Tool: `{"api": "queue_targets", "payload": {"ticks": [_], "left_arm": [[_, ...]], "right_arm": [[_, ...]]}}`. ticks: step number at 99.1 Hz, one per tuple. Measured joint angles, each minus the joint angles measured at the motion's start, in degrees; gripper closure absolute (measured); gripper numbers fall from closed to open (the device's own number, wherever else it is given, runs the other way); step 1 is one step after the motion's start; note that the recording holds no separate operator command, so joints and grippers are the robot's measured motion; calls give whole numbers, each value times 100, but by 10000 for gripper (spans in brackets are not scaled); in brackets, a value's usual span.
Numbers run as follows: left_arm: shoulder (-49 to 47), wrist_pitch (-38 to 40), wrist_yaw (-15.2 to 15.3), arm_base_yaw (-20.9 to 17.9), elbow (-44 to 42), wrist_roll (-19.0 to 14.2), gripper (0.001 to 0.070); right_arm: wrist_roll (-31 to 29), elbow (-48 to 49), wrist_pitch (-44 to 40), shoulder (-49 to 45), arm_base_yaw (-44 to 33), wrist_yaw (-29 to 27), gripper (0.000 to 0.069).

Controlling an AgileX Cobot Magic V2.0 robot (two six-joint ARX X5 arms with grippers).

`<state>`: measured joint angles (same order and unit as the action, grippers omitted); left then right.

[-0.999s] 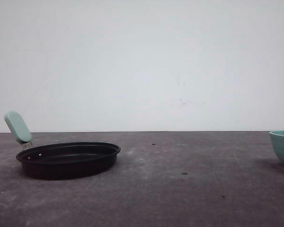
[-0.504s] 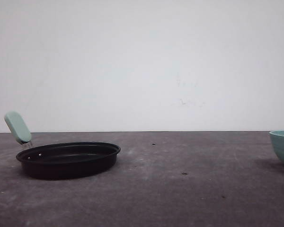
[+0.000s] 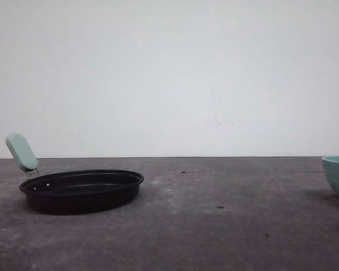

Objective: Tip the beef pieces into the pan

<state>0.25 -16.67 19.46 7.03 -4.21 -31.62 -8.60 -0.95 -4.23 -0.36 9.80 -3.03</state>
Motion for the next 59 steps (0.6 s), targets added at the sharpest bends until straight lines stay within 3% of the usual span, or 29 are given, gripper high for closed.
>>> {"api": "queue_targets", "payload": {"ticks": [42,50,59], "left_arm": [[0,-328,-511,0,-85,-90,696],[0,-437,-756,0,-111,-98,696],[0,-498,-1250,0,-131,-98,696]], "right_arm": [[-382,0,1764,2,0,131,677],[-387,0,1954,2,0,201,677],[-389,0,2037,2,0,201,677]]}}
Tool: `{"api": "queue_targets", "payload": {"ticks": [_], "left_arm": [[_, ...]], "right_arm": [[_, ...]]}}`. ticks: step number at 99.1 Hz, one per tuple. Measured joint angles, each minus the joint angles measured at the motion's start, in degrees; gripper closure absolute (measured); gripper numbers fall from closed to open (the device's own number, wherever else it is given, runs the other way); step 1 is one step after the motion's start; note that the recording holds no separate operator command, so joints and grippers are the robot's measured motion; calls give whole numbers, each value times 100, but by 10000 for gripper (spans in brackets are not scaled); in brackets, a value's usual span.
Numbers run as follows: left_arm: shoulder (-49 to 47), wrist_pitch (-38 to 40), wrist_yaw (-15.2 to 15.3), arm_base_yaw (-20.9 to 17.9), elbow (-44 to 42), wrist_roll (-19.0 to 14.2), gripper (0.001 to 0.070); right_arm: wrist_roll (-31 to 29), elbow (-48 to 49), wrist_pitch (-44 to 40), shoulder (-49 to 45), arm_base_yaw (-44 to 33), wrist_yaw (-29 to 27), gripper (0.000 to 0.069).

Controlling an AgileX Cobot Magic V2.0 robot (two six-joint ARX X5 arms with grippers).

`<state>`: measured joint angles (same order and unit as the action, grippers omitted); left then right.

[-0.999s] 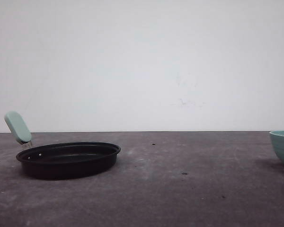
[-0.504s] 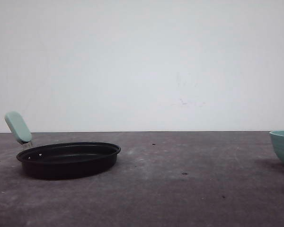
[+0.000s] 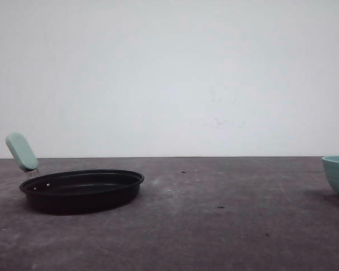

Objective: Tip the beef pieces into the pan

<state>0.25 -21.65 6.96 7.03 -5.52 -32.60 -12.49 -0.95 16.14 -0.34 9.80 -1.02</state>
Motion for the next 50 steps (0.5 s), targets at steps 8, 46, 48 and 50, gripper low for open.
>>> {"api": "queue_targets", "payload": {"ticks": [8,46,48,50], "left_arm": [[2,-22,-387,0,-70,0,696],[645,-728,-988,0,-1943,540,696],[765,-796,-990,0,-2114,634,696],[894,-861,-990,0,-2295,723,696]], "right_arm": [[0,0,-4,0,0,-2,677],[-446,-997,-1342,-4,2,407,680],[-446,-1110,-1475,-11,0,407,680],[-446,-1224,-1606,-24,0,407,680]]}}
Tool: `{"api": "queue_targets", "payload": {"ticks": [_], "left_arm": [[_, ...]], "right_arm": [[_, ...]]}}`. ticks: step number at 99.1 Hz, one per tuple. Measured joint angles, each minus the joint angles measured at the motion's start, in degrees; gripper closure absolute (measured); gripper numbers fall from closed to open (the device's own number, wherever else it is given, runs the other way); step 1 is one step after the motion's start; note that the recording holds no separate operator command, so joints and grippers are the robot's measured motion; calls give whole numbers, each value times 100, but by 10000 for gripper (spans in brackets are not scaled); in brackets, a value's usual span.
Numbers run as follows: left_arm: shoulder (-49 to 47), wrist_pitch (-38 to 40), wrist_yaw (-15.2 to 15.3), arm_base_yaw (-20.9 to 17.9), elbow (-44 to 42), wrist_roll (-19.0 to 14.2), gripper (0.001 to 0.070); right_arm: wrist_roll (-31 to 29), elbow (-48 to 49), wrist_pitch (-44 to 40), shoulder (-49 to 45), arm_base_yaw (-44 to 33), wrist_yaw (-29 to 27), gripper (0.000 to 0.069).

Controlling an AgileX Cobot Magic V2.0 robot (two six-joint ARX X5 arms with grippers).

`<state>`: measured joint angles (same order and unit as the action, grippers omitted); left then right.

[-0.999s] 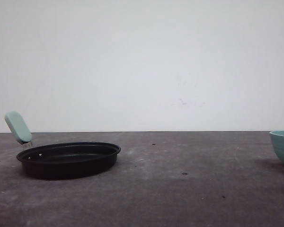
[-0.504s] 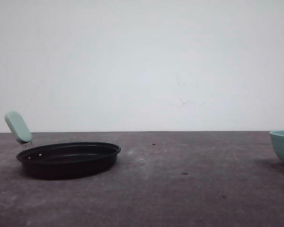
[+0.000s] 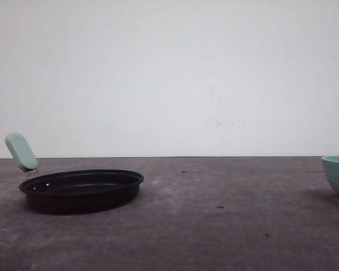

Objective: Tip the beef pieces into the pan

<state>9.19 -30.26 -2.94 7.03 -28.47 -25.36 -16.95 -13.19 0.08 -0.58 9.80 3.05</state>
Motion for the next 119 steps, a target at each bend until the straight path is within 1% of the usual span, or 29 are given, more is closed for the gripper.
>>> {"api": "queue_targets", "payload": {"ticks": [8,15,28,40,51,62,70,81,85,89,90,93,96,100,104,109,111,116,119], "left_arm": [[562,-83,0,0,-756,354,696],[1080,-63,2,0,-1512,551,696],[1825,-26,0,0,-2697,678,696],[2216,4,0,0,-3423,704,696],[2339,-7,0,0,-3696,734,696],[2339,-35,-2,0,-3718,737,686],[2339,-55,-2,0,-3718,737,684],[2337,-81,-13,0,-3727,737,679],[2337,-85,-35,0,-3731,734,653],[2337,-87,-74,0,-3738,734,591],[2337,-87,-94,0,-3738,734,570],[2337,-103,-153,0,-3738,734,479],[2337,-144,-162,0,-3744,734,388],[2337,-205,-168,0,-3748,732,273],[2334,-275,-170,0,-3748,723,190],[2334,-374,-173,0,-3748,717,134],[2334,-409,-173,0,-3748,717,121],[2334,-498,-146,0,-3748,717,103],[2334,-540,-140,0,-3748,717,97]], "right_arm": [[4,-446,-352,-122,0,13,680],[17,-859,-474,-293,0,92,680],[127,-1847,-778,-739,0,151,680],[262,-2997,-1475,-1392,0,146,680],[476,-4013,-2002,-2044,0,160,680],[710,-4837,-2011,-2472,0,192,680],[807,-5086,-1965,-2516,0,192,680],[859,-5110,-2111,-2487,0,195,680],[863,-5101,-2256,-2505,0,195,679],[863,-5088,-2393,-2524,0,195,672],[863,-5084,-2426,-2529,0,195,667],[861,-5080,-2527,-2542,0,195,638],[861,-5077,-2608,-2555,0,195,588],[857,-5077,-2677,-2564,0,195,492],[839,-5077,-2721,-2570,0,195,379],[800,-5077,-2791,-2579,0,201,236],[791,-5077,-2817,-2583,0,219,195],[769,-5077,-2887,-2605,0,258,114],[767,-5077,-2927,-2621,0,271,81]]}}
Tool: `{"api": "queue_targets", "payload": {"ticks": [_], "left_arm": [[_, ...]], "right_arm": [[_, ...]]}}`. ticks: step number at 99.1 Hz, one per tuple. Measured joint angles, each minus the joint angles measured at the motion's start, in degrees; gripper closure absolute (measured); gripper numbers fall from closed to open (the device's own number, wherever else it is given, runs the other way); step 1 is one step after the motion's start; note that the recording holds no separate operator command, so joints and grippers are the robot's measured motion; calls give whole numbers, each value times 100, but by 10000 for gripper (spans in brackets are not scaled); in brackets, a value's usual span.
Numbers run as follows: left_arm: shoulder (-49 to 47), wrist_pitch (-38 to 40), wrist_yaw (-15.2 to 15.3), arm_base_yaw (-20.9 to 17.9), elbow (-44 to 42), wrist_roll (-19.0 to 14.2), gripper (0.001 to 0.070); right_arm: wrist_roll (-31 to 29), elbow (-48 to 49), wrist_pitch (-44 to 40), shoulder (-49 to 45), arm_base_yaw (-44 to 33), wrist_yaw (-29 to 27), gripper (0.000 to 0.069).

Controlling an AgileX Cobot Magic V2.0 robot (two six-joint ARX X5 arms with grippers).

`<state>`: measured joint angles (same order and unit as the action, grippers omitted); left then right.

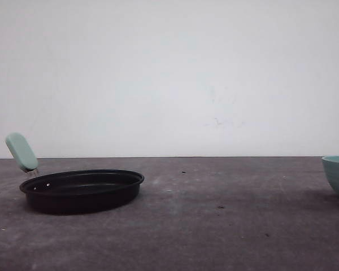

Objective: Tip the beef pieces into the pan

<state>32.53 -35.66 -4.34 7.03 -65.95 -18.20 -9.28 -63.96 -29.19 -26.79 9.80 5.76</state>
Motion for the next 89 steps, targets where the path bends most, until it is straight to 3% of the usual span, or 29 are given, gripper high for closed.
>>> {"api": "queue_targets", "payload": {"ticks": [11,61,89], "left_arm": [[13,-184,7,0,0,20,88],[726,-1285,4,0,-11,20,86],[1368,-1252,4,0,-11,20,86]], "right_arm": [[-9,0,-219,-109,0,7,8],[-306,0,-1515,-1080,0,24,8],[-317,0,-2124,-1615,0,31,8]]}}
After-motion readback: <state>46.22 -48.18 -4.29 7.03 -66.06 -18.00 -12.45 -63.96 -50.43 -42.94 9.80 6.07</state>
